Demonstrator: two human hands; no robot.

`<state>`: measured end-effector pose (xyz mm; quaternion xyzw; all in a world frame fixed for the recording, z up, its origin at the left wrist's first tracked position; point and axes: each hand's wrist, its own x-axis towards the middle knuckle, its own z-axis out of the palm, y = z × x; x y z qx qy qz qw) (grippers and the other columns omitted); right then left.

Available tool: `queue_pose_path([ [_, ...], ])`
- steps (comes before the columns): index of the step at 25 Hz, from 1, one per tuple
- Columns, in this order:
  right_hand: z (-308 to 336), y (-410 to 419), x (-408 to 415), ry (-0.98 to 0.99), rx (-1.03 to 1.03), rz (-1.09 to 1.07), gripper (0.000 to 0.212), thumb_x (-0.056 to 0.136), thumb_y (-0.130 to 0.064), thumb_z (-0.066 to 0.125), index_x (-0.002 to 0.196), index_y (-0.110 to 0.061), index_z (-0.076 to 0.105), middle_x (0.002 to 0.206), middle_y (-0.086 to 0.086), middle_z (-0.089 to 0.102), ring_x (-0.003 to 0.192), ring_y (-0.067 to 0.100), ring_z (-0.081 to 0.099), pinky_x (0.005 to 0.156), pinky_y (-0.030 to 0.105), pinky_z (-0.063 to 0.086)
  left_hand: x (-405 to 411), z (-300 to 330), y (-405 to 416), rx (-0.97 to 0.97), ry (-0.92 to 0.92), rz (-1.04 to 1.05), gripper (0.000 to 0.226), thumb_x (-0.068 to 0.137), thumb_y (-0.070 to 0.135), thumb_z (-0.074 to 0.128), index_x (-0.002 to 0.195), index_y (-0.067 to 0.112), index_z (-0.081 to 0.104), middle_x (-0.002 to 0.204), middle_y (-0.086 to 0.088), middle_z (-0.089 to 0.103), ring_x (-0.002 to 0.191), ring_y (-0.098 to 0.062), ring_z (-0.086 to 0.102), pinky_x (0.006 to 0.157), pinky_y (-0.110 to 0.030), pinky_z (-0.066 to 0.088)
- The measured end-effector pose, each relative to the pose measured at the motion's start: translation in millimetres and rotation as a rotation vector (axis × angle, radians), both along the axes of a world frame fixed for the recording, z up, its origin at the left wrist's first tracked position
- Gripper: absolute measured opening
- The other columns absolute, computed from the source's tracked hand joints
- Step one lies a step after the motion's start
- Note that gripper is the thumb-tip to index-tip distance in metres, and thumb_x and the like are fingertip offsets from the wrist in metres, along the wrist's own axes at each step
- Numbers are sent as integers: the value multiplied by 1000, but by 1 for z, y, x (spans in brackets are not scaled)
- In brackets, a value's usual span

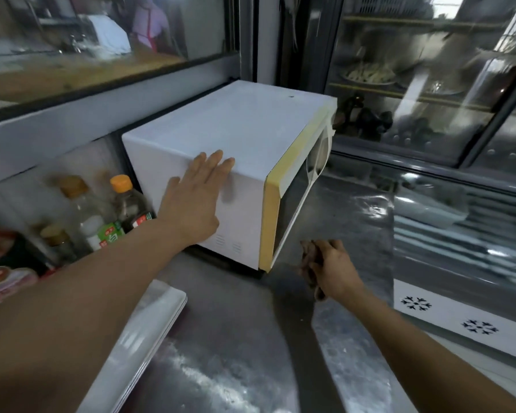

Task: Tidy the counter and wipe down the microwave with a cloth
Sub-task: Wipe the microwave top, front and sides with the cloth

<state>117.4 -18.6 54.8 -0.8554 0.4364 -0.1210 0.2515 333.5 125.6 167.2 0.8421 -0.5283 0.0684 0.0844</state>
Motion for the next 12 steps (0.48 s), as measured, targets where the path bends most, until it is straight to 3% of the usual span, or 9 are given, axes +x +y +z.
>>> queue_pose_path([
  [3,21,-6,-12,-14,23,37,38,88,-9,54,126,-9,49,127,18,44,111,32,50,92,39,45,-24,8,8,40,69,58,107,77,12,65,148,28,-14,157,6,-18,146,-18,-1,110,-49,26],
  [6,39,-3,-26,-71,65,54,38,86,-7,57,124,-9,51,124,17,47,105,30,54,82,31,46,-56,9,23,70,54,51,104,76,15,65,148,24,-9,158,2,-14,145,-22,7,108,-48,28],
  [9,55,7,-45,-86,44,69,40,87,-4,55,127,-8,51,128,17,46,112,28,50,89,30,42,-82,13,42,140,78,48,102,79,21,66,149,25,-8,158,1,-12,146,-21,2,112,-49,24],
  [12,78,29,-67,-148,91,77,36,87,0,50,121,-12,53,115,17,55,88,26,66,70,28,51,-106,22,61,195,123,19,98,83,25,65,149,26,-7,159,2,-7,147,-19,-2,115,-51,17],
])
